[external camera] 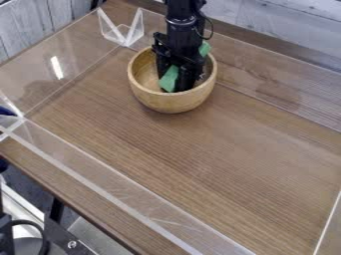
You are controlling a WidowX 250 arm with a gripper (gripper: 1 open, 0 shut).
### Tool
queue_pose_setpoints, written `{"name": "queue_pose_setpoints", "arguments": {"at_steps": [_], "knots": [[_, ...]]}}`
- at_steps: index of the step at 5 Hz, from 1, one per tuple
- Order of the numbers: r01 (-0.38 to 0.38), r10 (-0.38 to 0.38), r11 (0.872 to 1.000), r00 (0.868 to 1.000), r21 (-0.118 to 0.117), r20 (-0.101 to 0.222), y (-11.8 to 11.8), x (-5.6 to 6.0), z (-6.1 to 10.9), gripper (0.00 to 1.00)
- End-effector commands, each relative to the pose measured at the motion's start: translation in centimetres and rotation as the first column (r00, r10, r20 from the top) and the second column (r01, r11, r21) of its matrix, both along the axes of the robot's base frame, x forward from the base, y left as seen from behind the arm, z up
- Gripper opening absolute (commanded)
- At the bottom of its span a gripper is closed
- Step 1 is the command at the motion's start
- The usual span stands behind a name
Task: Put the green block in the brown bowl
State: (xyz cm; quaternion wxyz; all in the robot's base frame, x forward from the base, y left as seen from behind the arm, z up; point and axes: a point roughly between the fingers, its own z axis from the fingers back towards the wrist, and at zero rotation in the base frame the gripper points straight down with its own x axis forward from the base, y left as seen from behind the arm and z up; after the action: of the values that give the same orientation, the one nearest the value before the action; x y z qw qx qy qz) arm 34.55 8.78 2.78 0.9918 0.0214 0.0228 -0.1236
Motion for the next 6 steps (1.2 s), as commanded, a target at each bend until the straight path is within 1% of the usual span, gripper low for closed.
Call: {"name": "queue_pose_setpoints", "arguments": {"at_steps": [1,4,6], "knots": [[0.014,-0.015,1.000,0.998,0.019,0.061,1.03,1.27,0.12,0.00],[-0.047,0.047,0.999,0.998,0.003,0.028,0.51,1.07,-0.26,0.00],[-0.035,0.035,0.999,0.999,0.013,-0.008,0.59,1.91,-0.21,0.00]]}}
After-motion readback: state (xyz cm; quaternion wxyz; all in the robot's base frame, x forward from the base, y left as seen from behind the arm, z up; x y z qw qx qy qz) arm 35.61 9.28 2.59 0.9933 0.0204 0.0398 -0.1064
